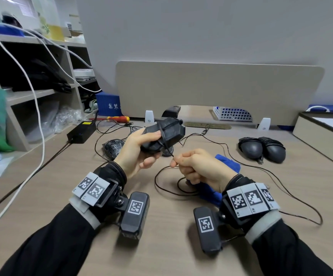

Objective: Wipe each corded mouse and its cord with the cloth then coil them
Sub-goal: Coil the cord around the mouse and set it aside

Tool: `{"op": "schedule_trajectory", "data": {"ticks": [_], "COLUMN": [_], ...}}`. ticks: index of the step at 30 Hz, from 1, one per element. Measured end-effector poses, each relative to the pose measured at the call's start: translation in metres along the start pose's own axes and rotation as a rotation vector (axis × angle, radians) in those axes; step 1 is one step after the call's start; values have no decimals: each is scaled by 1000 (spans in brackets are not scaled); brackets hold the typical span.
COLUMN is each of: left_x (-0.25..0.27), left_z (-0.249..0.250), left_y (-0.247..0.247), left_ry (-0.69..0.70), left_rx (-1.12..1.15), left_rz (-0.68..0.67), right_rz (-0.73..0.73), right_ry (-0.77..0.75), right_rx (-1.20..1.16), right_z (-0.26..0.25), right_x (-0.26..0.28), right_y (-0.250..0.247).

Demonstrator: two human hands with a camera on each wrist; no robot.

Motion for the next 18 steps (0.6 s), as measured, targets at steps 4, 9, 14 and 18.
{"op": "schedule_trajectory", "data": {"ticks": [4,9,14,18], "left_x": [7,13,16,16], "left_z": [6,7,8,6], "left_y": [8,16,21,20], "left_ry": [104,99,88,91], "left_rx": [18,-3,-24,-36], "left_rz": [-128,-253,-248,-259], "right_rz": [-72,-66,-3,63], "right_ry": [61,21,-18,-13], "right_rx": [-127,-108,-70,-52], "right_z": [-4,-6,-3,0], "right_x": [3,5,1,1], "right_y": [-7,-8,-6,-7]}}
Point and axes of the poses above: each hand's wrist, its own x-axis away from the middle knuckle, its own y-axis out of the palm, z = x × y, the point moved 3 cm from there along -x, towards the middle knuckle, and after that the axes turned 12 degrees about -x, right-handed, at the moved point
